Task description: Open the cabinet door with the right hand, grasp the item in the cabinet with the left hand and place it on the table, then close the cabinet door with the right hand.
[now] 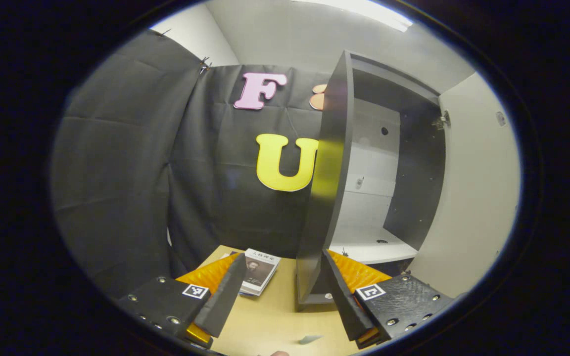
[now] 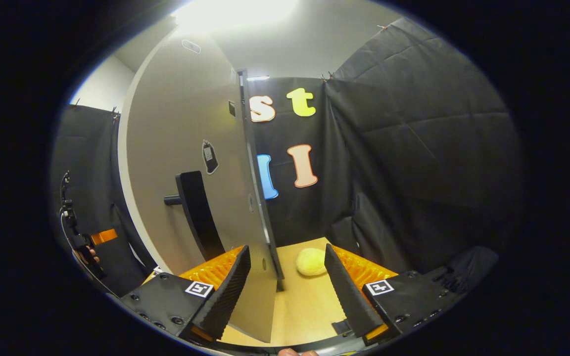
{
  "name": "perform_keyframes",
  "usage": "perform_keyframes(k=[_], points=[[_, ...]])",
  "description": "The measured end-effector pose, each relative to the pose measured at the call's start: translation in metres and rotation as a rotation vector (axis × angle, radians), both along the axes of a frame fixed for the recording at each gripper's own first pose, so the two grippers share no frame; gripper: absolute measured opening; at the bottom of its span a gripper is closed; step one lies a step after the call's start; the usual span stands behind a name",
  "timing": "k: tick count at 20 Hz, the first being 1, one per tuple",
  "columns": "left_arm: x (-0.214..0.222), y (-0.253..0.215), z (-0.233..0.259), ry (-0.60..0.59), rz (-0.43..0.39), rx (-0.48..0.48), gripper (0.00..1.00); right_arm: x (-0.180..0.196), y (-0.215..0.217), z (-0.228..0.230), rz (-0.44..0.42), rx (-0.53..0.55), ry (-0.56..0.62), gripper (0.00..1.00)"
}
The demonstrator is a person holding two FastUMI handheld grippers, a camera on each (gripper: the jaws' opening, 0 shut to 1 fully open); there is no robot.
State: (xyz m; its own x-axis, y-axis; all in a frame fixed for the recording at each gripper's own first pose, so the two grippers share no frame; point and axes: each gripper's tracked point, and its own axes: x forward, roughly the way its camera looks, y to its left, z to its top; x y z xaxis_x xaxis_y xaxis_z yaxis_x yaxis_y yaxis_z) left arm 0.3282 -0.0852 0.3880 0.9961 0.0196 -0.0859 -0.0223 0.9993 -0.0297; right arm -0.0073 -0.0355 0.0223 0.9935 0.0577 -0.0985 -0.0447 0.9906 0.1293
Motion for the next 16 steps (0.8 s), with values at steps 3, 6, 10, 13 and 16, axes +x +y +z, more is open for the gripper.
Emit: perform_keyframes(k=[3, 6, 10, 13, 16], points=[[-0.002, 0.017, -0.002, 0.005, -0.013, 0.020, 0.92, 0.001, 0.037, -0.002, 0.041, 0.029, -0.005, 0.96], [-0.010, 0.040, -0.005, -0.002, -0.002, 0.035, 0.92, 0.009, 0.078, -0.005, 0.090, 0.096, -0.020, 0.96], [-0.025, 0.065, -0.013, -0.002, 0.015, 0.023, 0.88, 0.032, 0.133, -0.006, 0.212, 0.177, -0.035, 0.96], [-0.037, 0.086, -0.019, 0.018, 0.042, 0.031, 0.89, 0.033, 0.183, 0.003, 0.321, 0.160, -0.083, 0.96], [-0.048, 0.103, -0.019, 0.020, 0.067, 0.038, 0.92, 0.049, 0.219, 0.008, 0.387, 0.100, -0.102, 0.96]])
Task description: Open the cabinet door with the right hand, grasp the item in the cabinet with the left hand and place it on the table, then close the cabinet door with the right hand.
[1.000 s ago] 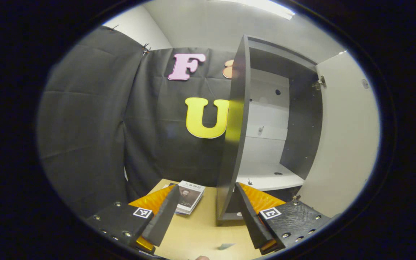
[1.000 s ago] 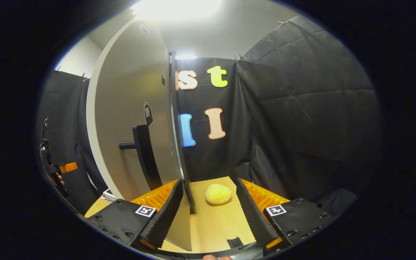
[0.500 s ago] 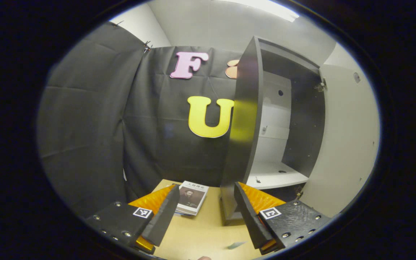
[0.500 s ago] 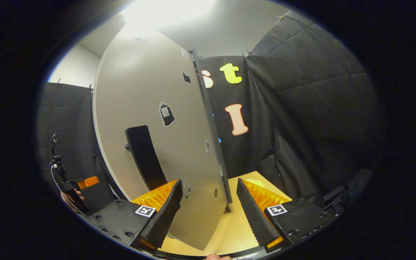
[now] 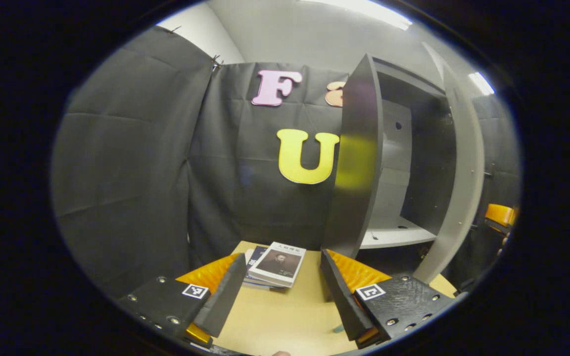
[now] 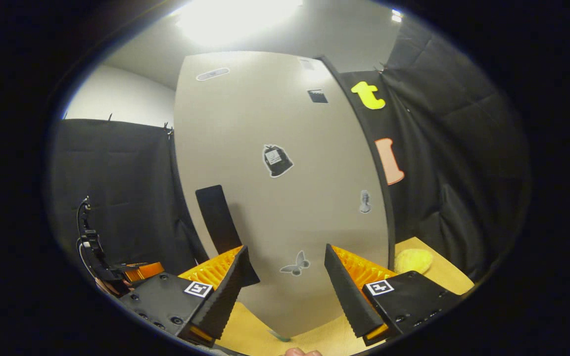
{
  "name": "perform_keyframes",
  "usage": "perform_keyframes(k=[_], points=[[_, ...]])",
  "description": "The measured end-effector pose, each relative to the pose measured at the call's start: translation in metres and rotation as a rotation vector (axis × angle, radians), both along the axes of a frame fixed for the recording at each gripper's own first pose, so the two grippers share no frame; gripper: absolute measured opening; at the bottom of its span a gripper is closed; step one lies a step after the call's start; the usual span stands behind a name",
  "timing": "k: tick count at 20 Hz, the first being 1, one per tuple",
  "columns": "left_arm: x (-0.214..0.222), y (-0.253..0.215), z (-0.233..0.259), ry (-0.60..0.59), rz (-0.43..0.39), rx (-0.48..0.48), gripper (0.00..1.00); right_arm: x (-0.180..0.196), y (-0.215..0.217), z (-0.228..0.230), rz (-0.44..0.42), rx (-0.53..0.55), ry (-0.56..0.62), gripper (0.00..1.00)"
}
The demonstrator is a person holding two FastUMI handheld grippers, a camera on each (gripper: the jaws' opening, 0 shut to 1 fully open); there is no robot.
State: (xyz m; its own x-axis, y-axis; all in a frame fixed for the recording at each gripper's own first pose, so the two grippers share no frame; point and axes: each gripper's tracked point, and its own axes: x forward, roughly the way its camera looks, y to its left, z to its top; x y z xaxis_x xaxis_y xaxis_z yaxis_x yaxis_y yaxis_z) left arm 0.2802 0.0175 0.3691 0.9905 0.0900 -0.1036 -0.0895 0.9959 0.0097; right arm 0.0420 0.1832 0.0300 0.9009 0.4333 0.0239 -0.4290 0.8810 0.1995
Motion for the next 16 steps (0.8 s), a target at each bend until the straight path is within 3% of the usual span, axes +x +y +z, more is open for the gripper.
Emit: perform_keyframes(k=[1, 6, 9, 11, 16], points=[[-0.003, 0.003, 0.000, 0.003, 0.004, -0.006, 0.89, 0.009, 0.004, 0.000, -0.002, -0.011, 0.000, 0.96], [-0.014, -0.005, -0.001, -0.019, -0.023, -0.074, 0.92, 0.029, 0.002, 0.007, -0.028, -0.032, 0.025, 0.97], [-0.012, -0.024, -0.011, 0.007, -0.034, -0.104, 0.89, 0.034, -0.023, 0.008, -0.053, -0.084, 0.019, 0.98], [-0.010, -0.042, 0.000, -0.011, -0.031, -0.101, 0.92, 0.035, -0.047, 0.008, -0.064, -0.091, 0.012, 0.98], [-0.017, -0.105, 0.044, -0.107, -0.029, -0.067, 0.89, 0.049, -0.109, 0.024, -0.097, -0.058, 0.014, 0.98]])
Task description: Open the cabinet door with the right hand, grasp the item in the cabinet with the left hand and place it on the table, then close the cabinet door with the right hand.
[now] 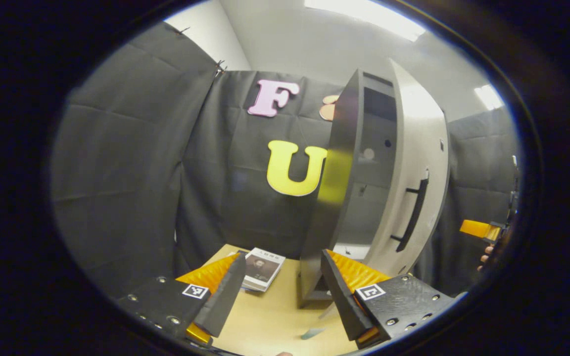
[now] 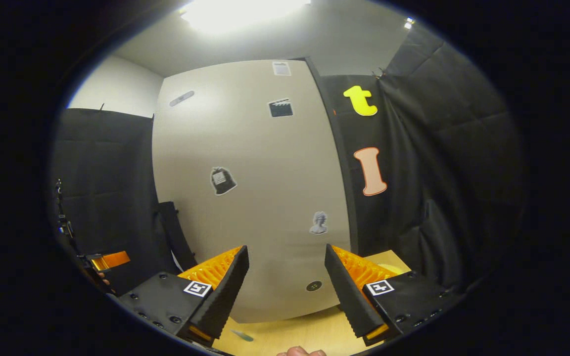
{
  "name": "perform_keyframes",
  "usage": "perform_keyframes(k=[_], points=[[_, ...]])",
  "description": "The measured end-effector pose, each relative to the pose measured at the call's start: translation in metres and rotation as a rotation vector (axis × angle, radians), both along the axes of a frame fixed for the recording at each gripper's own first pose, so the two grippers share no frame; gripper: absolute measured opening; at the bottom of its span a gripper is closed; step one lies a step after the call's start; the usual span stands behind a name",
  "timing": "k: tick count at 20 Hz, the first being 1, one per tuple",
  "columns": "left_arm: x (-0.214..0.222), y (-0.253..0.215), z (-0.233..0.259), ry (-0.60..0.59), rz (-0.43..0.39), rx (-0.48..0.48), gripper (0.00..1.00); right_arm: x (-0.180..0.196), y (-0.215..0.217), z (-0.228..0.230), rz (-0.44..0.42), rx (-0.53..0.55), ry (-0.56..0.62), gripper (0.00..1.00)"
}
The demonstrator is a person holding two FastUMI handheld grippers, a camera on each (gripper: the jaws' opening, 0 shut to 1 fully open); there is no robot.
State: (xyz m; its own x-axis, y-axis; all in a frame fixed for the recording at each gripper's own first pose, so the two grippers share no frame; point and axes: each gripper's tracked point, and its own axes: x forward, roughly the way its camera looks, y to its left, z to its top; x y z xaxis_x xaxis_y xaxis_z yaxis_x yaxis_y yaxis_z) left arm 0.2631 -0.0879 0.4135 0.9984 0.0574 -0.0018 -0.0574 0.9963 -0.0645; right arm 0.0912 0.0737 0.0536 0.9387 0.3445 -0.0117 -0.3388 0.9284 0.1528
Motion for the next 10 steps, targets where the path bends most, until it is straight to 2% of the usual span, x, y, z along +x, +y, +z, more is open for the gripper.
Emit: perform_keyframes(k=[1, 3, 4, 5, 6, 7, 10], points=[[-0.001, -0.015, 0.010, -0.025, -0.008, 0.009, 0.89, 0.003, -0.012, 0.003, -0.002, 0.005, -0.005, 0.98], [-0.006, -0.047, 0.029, -0.077, -0.026, 0.012, 0.96, 0.011, -0.041, 0.005, -0.027, 0.001, -0.014, 0.97], [-0.007, -0.062, 0.031, -0.091, -0.035, 0.003, 0.88, 0.016, -0.054, 0.004, -0.037, -0.005, -0.014, 0.97], [-0.006, -0.076, 0.030, -0.099, -0.043, -0.005, 0.95, 0.021, -0.064, 0.003, -0.041, -0.008, -0.012, 0.97], [-0.005, -0.087, 0.030, -0.104, -0.038, -0.010, 0.88, 0.026, -0.073, 0.002, -0.041, -0.009, -0.007, 0.97], [-0.004, -0.093, 0.029, -0.105, -0.023, -0.011, 0.92, 0.030, -0.080, 0.001, -0.038, -0.006, 0.000, 0.97], [-0.002, -0.119, 0.020, -0.098, 0.014, -0.008, 0.93, 0.041, -0.103, -0.002, -0.026, -0.008, 0.007, 0.98]])
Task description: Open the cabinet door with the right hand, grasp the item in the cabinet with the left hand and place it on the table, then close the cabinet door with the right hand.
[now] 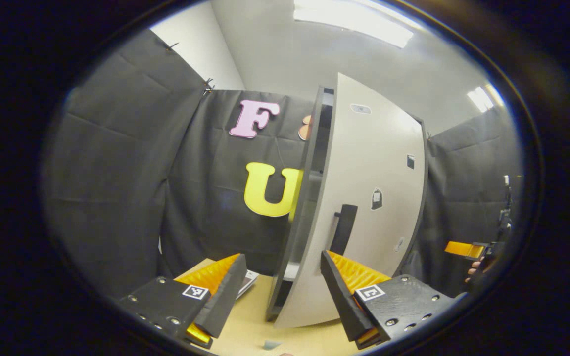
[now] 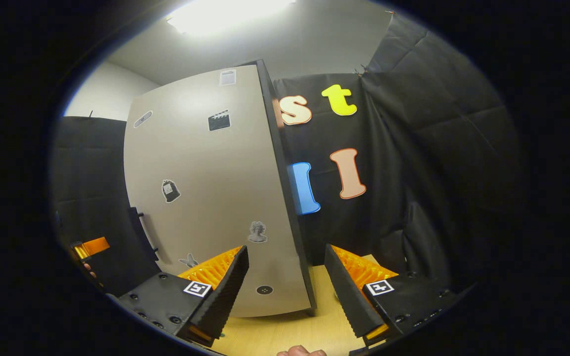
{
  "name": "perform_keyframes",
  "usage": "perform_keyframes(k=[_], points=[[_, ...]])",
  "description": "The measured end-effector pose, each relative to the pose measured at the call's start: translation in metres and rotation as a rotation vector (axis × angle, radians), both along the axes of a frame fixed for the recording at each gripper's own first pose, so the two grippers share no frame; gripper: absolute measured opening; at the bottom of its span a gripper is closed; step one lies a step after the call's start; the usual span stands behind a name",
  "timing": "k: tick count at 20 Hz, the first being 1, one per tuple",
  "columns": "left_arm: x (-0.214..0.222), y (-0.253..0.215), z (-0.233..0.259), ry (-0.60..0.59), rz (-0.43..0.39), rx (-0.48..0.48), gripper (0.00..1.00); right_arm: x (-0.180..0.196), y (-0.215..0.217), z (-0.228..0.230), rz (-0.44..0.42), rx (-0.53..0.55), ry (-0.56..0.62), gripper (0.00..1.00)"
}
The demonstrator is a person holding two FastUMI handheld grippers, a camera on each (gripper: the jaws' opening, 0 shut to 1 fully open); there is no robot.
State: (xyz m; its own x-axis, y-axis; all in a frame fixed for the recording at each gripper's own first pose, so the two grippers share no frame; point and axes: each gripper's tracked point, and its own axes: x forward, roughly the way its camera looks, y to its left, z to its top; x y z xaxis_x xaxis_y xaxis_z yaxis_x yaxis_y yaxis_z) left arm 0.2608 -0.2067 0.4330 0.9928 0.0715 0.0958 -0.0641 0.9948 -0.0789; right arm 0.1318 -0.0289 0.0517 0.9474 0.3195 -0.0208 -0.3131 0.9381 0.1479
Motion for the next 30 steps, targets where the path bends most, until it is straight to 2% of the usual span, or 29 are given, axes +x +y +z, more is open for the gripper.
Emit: perform_keyframes(k=[2, 3, 4, 5, 6, 7, 9, 11, 12, 13, 15, 16, 18, 19, 21, 22, 23, 24, 25, 27, 30], points=[[0.002, -0.014, -0.010, 0.008, 0.027, 0.019, 0.95, 0.007, -0.013, -0.003, 0.003, -0.021, -0.005, 0.98], [0.000, -0.021, -0.015, 0.015, 0.046, 0.025, 0.88, 0.009, -0.019, -0.006, 0.010, -0.029, -0.003, 0.98], [-0.001, -0.028, -0.018, 0.014, 0.060, 0.027, 0.92, 0.009, -0.022, -0.007, 0.023, -0.032, -0.002, 0.98], [-0.002, -0.037, -0.020, 0.013, 0.067, 0.026, 0.88, 0.009, -0.024, -0.007, 0.037, -0.034, -0.004, 0.98], [-0.003, -0.044, -0.023, 0.018, 0.072, 0.020, 0.92, 0.009, -0.028, -0.008, 0.041, -0.038, -0.003, 0.98], [-0.003, -0.053, -0.026, 0.022, 0.069, 0.012, 0.96, 0.009, -0.031, -0.010, 0.035, -0.038, 0.004, 0.98], [-0.002, -0.071, -0.033, 0.035, 0.045, 0.005, 0.88, 0.006, -0.037, -0.012, 0.020, -0.013, 0.012, 0.98], [-0.002, -0.076, -0.038, 0.060, 0.050, 0.033, 0.96, 0.004, -0.038, -0.014, 0.020, 0.014, 0.011, 0.97], [-0.003, -0.078, -0.038, 0.064, 0.053, 0.053, 0.88, 0.005, -0.038, -0.016, 0.013, 0.014, 0.014, 0.92], [-0.003, -0.082, -0.036, 0.064, 0.052, 0.071, 0.88, 0.005, -0.038, -0.019, 0.006, 0.009, 0.017, 0.97], [-0.001, -0.086, -0.035, 0.066, 0.044, 0.107, 0.88, 0.005, -0.036, -0.022, -0.007, 0.000, 0.025, 0.97], [0.002, -0.086, -0.036, 0.072, 0.037, 0.118, 0.92, 0.005, -0.035, -0.023, -0.016, 0.003, 0.028, 0.98], [0.013, -0.092, -0.052, 0.099, -0.016, 0.067, 0.92, 0.002, -0.032, -0.027, -0.033, 0.010, 0.037, 0.98], [0.018, -0.095, -0.067, 0.130, -0.049, 0.028, 0.89, -0.001, -0.031, -0.033, -0.045, -0.002, 0.054, 0.98], [0.022, -0.082, -0.077, 0.145, -0.054, 0.013, 0.92, -0.008, -0.035, -0.039, -0.091, -0.033, 0.041, 0.98], [0.020, -0.077, -0.077, 0.148, -0.049, 0.025, 0.88, -0.010, -0.039, -0.045, -0.118, -0.049, 0.038, 0.97], [0.018, -0.069, -0.075, 0.144, -0.040, 0.046, 0.88, -0.014, -0.040, -0.053, -0.135, -0.061, 0.043, 0.98], [0.017, -0.063, -0.072, 0.135, -0.039, 0.067, 0.92, -0.018, -0.039, -0.059, -0.141, -0.067, 0.053, 0.98], [0.018, -0.057, -0.070, 0.130, -0.045, 0.083, 0.88, -0.020, -0.038, -0.064, -0.148, -0.071, 0.062, 0.98], [0.016, -0.050, -0.068, 0.133, -0.058, 0.088, 0.92, -0.021, -0.037, -0.071, -0.168, -0.078, 0.082, 0.98], [0.013, -0.035, -0.067, 0.123, -0.070, 0.079, 0.89, -0.018, -0.027, -0.069, -0.193, -0.058, 0.091, 0.98]])
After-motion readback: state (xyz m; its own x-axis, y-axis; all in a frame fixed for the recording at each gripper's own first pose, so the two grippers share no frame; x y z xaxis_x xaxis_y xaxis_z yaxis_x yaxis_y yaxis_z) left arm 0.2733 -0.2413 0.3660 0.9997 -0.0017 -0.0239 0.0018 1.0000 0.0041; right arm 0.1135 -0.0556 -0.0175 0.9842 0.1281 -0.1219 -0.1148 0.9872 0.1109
